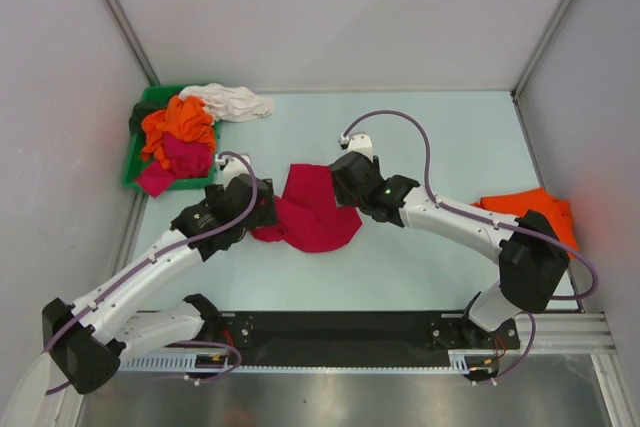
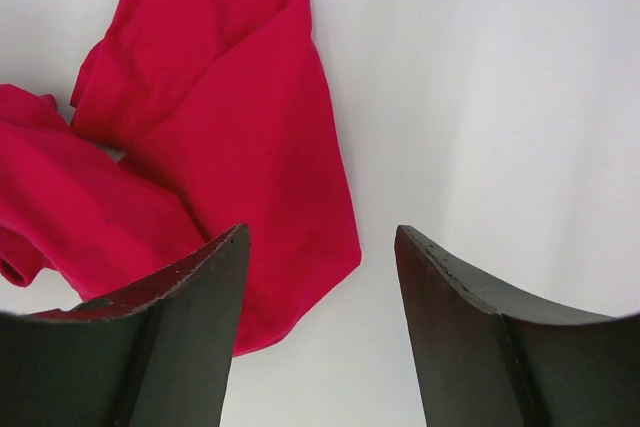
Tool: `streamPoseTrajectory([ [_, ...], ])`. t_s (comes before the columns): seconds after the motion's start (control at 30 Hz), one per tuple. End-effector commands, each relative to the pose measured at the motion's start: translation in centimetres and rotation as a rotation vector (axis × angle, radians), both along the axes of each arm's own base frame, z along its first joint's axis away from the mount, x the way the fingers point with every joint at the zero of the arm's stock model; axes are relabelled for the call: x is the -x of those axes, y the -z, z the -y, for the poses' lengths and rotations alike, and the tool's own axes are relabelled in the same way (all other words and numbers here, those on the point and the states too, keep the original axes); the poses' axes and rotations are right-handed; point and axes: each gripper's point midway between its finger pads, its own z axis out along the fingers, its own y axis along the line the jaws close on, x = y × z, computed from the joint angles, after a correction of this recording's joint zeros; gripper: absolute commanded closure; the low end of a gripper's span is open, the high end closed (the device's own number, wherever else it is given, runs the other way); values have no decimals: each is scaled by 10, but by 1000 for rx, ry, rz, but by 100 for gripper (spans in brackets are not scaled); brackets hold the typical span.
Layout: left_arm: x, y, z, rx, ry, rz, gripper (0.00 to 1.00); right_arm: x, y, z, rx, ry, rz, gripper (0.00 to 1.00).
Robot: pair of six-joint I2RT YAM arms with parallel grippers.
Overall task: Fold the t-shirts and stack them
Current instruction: Flatten out the tshirt
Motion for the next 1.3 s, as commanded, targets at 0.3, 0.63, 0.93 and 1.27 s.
streamPoseTrajectory([
  [0.3, 6, 41, 31, 142, 63, -50, 2, -2, -7, -1, -2, 15, 18, 35],
  [0.63, -11, 75, 58, 215, 38, -93, 15, 7, -7, 10, 25, 14, 6, 35],
  [0.93, -15, 93, 71, 237, 11, -149, 20, 11, -8, 22, 44, 19, 5, 35],
  [1.27, -9, 80, 62, 232, 1, -100, 16, 11, -5, 24, 28, 20, -1, 35],
])
